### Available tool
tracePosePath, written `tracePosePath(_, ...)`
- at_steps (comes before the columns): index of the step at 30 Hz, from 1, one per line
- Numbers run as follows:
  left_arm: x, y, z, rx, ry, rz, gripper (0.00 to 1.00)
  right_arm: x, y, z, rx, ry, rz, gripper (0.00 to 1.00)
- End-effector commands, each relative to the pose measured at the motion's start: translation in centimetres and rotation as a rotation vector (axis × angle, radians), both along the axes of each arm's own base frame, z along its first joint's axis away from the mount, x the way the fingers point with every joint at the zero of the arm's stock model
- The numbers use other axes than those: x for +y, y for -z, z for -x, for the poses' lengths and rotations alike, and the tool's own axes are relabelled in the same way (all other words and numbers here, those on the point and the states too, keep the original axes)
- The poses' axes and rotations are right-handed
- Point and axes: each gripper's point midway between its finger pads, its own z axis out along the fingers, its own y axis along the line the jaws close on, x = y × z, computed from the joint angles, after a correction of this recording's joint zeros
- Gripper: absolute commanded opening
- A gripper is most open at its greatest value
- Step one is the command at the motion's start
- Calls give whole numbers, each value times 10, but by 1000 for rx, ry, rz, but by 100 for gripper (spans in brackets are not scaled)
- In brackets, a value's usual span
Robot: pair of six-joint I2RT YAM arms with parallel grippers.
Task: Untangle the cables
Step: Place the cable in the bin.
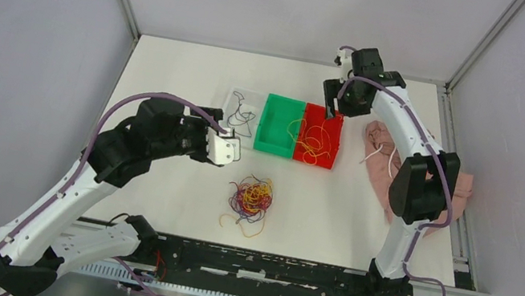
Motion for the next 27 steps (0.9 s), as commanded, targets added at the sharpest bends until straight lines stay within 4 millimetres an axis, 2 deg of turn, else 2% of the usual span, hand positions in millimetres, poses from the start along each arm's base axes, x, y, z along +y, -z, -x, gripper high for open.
tracePosePath(1,-1,-18,4,-30,17,29,71,11,-27,-10,-98,51,-95,74)
tracePosePath(6,-1,-19,3,-35,15,27,71,35,-38,-7,-80,68,-239,56)
tracePosePath(8,-1,-19,3,-35,14,26,71,53,-38,5,-69,21,-301,44)
tracePosePath(10,0,-19,3,-37,12,22,71,68,-36,22,-64,-50,-320,38)
tracePosePath(11,0,-18,3,-37,13,20,71,75,-33,34,-53,-92,-327,38)
tracePosePath(14,-1,-19,3,-37,17,20,71,90,-18,65,-43,-204,-280,51)
tracePosePath(17,-3,-17,3,-31,24,20,71,97,0,80,-29,-262,-235,53)
tracePosePath(22,-2,-20,3,-29,18,28,71,108,15,86,-48,-335,-145,64)
tracePosePath(27,0,-22,3,-40,9,27,71,98,25,67,-90,-296,-13,63)
